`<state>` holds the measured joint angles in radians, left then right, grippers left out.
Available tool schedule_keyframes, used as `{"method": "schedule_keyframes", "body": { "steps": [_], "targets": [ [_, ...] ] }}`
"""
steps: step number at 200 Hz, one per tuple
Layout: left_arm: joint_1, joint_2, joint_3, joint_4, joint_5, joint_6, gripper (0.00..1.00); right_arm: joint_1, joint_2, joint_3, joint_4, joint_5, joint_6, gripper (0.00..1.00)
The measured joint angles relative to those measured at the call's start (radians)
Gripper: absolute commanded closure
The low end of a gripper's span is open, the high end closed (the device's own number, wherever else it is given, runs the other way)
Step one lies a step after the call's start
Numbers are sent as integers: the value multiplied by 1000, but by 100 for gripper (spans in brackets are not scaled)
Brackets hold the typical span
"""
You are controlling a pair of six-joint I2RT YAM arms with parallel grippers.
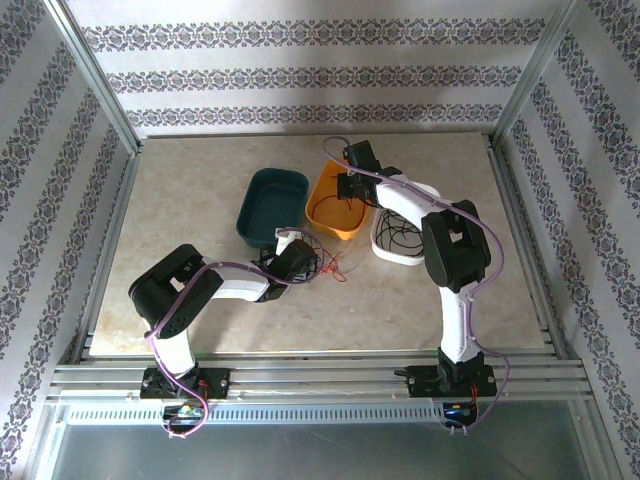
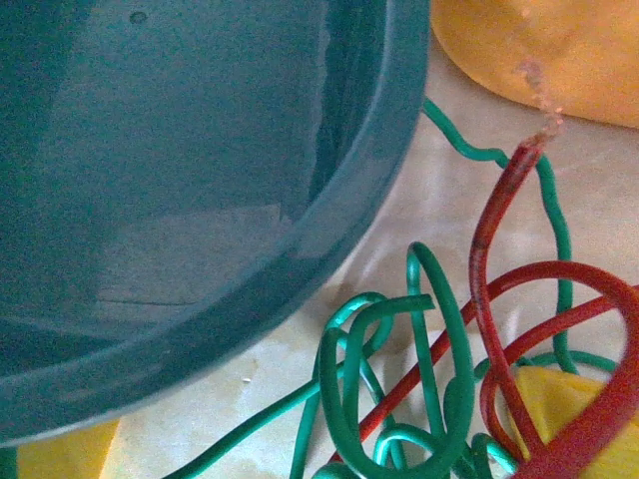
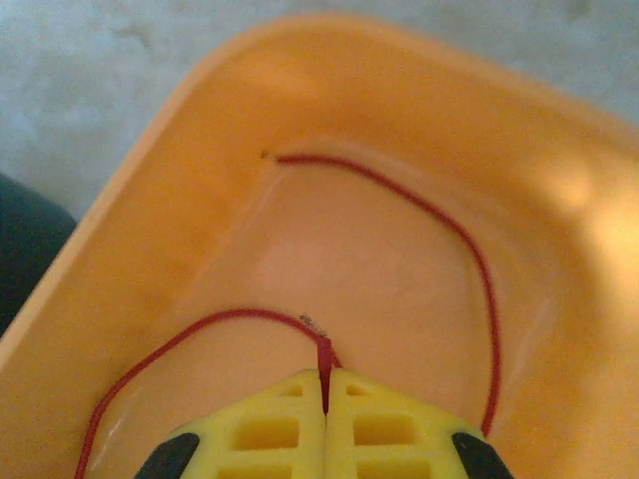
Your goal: Untangle the cables
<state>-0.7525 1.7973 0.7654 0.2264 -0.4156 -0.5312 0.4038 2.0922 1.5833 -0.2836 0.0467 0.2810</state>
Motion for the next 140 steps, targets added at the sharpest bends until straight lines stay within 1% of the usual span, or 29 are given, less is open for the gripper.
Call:
{"method": "schedule_keyframes", "body": {
  "steps": [35,61,105,110,121,129,140],
  "targets": [
    [0,-1,0,0,0,0,1,7,61,10,-38,-44,30,100],
    [0,-1,0,0,0,0,1,6,139,71,-102,-62,58,100],
    [0,-3,0,-2,0,0,1,6,189,167,-156,-82,80,100],
    [0,-3,0,-2,0,0,1,6,193,175,-163,-82,80,94],
    [0,-4,0,-3,0,0,1,6,196,184,-173,-82,82,75],
    [0,-5,0,-3,1,0,1,6,195,185,-177,-82,80,69],
    [1,-8,0,-6,4,0,1,6,192,185,-177,-80,82,63]
  ]
}}
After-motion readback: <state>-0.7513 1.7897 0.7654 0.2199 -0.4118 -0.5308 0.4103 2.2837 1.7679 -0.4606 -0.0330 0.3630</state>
